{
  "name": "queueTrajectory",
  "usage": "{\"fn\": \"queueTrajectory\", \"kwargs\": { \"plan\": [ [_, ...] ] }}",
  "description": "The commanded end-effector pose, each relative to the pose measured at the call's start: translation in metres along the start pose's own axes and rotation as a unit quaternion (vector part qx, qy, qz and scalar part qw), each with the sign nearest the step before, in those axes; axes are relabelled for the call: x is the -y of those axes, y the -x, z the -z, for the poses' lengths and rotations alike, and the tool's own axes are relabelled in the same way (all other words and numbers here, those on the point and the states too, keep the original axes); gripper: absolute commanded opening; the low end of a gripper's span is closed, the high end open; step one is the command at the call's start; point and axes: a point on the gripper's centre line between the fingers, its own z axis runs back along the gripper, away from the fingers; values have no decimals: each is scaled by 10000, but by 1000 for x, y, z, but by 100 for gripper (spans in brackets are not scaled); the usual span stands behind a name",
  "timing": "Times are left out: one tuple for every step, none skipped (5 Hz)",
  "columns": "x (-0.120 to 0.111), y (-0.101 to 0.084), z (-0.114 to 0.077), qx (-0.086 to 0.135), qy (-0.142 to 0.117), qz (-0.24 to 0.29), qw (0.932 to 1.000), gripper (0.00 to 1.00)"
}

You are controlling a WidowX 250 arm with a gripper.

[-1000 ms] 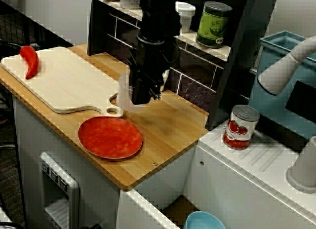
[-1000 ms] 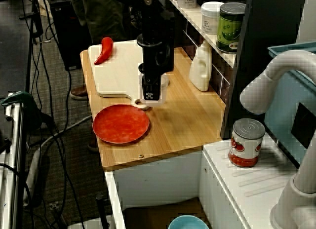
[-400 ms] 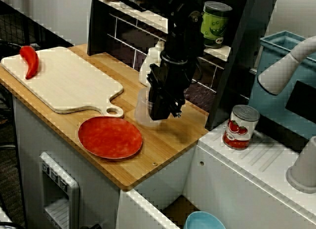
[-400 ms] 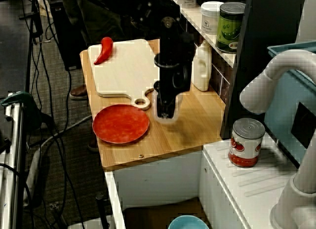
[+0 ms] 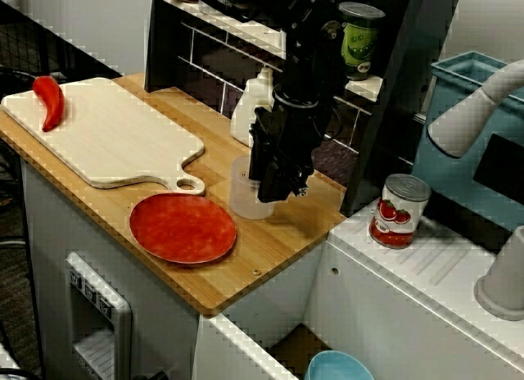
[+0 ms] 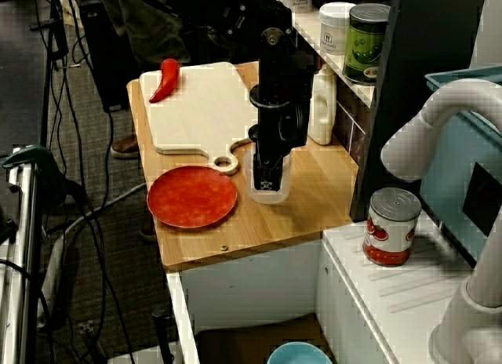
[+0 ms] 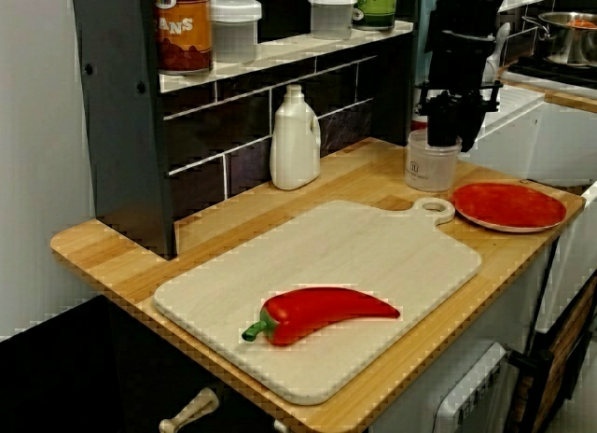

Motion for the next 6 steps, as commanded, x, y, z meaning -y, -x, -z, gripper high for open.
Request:
{"fn": "queueTrajectory", "kwargs": {
  "plan": [
    [-14,4,-16,201,-36,-112,9997,100],
    [-17,10,-27,214,90,-163,9996,100],
    [-19,19,-39,219,194,-150,9995,100],
    [-19,30,-51,254,271,-143,9992,100],
    [-23,37,-61,293,349,-171,9988,100],
    [-27,45,-72,373,403,-187,9983,100]
  ]
}}
